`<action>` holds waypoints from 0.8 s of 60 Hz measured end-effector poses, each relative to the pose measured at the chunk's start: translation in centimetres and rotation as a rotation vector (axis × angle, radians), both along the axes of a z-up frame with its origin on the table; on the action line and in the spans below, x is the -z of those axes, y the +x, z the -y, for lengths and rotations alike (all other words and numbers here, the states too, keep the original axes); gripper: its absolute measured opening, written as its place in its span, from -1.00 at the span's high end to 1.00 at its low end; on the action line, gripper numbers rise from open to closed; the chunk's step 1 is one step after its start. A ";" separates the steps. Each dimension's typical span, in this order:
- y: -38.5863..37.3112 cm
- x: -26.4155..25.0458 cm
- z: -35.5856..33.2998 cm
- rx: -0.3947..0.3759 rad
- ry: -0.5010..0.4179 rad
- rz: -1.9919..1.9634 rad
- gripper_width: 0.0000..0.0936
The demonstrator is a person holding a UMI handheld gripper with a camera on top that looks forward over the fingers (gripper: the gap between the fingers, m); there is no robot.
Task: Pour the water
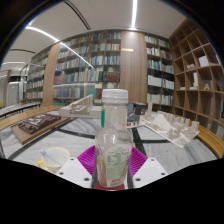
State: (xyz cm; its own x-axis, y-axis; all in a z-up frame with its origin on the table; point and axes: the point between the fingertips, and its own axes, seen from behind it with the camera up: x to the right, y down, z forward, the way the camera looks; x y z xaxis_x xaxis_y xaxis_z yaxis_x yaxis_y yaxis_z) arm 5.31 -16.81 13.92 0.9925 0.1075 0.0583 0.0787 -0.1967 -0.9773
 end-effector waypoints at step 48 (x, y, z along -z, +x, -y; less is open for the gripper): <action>1.4 2.5 13.9 0.091 -0.167 0.046 -0.82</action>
